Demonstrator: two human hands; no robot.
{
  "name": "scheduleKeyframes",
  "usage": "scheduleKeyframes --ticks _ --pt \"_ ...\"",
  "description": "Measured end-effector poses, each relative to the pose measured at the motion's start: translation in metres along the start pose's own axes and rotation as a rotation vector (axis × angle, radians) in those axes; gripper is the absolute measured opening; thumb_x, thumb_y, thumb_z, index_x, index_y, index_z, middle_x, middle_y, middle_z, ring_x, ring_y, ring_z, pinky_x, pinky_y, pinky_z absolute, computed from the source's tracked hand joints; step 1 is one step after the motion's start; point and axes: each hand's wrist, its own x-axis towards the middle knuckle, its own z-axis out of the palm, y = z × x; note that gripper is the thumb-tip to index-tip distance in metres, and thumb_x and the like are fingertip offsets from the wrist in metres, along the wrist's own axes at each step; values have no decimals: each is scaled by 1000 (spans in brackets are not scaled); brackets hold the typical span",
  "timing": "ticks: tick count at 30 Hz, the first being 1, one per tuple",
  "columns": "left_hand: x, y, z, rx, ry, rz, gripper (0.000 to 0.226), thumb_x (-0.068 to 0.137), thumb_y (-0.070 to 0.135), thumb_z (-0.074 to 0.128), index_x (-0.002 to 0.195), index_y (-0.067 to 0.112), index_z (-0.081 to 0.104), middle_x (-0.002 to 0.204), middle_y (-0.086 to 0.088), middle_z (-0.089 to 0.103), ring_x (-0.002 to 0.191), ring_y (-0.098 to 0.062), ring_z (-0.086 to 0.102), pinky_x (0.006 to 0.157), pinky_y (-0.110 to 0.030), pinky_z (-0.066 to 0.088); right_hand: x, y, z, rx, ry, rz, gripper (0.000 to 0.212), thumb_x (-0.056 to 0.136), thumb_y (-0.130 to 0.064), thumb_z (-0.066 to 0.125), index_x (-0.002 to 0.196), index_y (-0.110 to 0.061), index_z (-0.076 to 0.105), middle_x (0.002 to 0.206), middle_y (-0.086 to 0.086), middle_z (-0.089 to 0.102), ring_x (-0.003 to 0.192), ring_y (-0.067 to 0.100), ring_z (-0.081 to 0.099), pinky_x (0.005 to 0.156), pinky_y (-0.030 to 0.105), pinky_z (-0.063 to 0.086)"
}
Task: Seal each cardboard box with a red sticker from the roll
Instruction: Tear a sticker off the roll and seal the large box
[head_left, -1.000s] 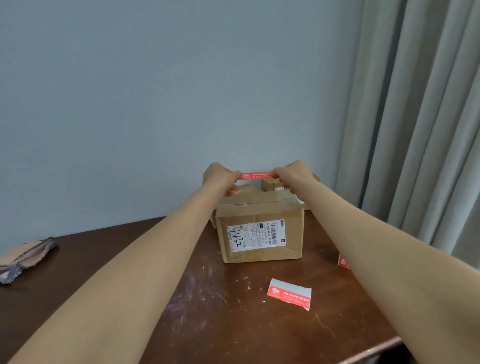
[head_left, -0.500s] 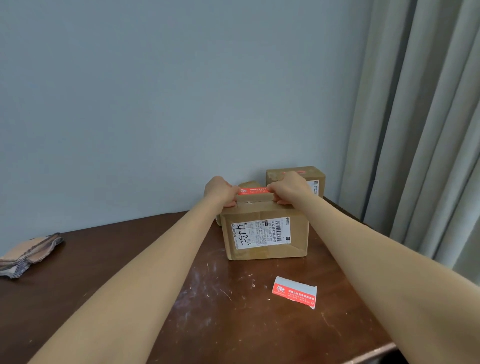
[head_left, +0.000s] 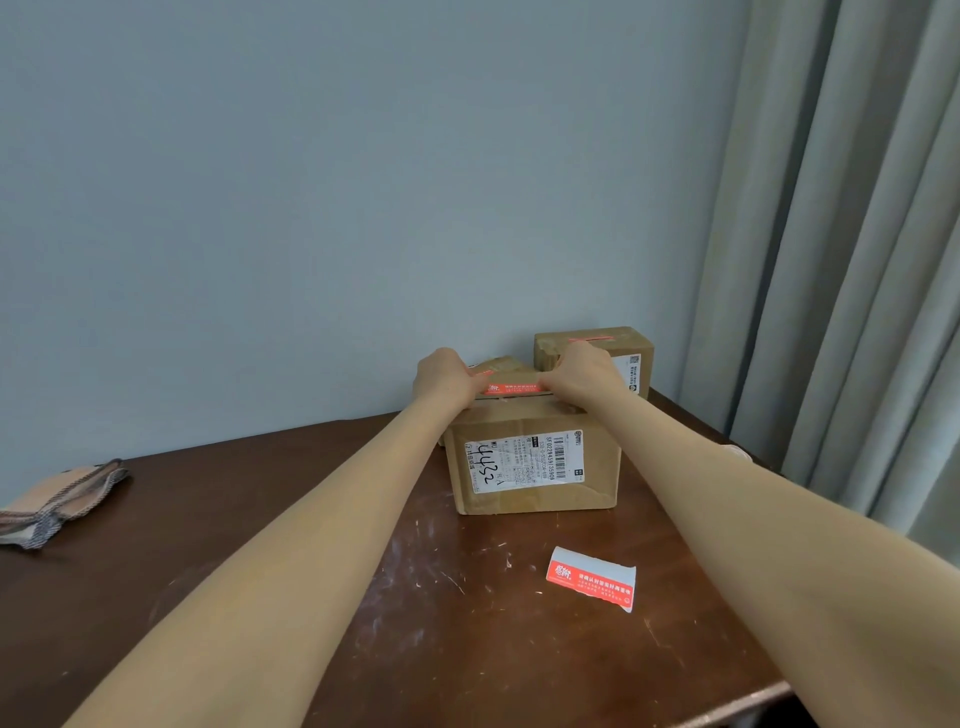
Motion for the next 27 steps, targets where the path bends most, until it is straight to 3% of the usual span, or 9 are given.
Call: scheduleKeyframes --ticks 4,8,17,24,27 --pt "2 0 3 78 3 9 25 81 23 69 98 4 69 93 -13 69 93 -27 66 79 -33 52 2 0 2 -25 -5 3 27 78 -11 58 59 -14 40 64 4 45 57 19 45 47 26 30" --pt "5 0 4 132 4 12 28 78 22 72 99 4 69 98 -12 68 97 -27 63 80 -33 50 2 -1 3 -51 -4 9 26 79 -13 59 61 -14 40 74 6 51 70 26 51 49 26 33" --pt "5 1 7 206 -4 23 15 79 17 67 89 5 65 94 -14 65 95 -28 62 68 -30 44 1 -2 5 -110 20 12 27 83 -11 56 63 -15 38 87 8 54 76 27 51 49 26 31" --pt "6 0 9 249 -6 57 10 82 15 65 85 6 61 95 -13 63 92 -26 62 61 -30 41 0 -5 7 -141 29 33 23 83 -12 56 67 -14 39 90 8 54 81 29 54 67 32 43" --pt "6 0 8 274 -13 59 22 84 17 65 72 8 49 89 -10 57 87 -25 59 51 -25 34 0 -7 6 -154 29 30 21 83 -10 55 69 -13 41 89 8 53 80 28 53 66 33 43"
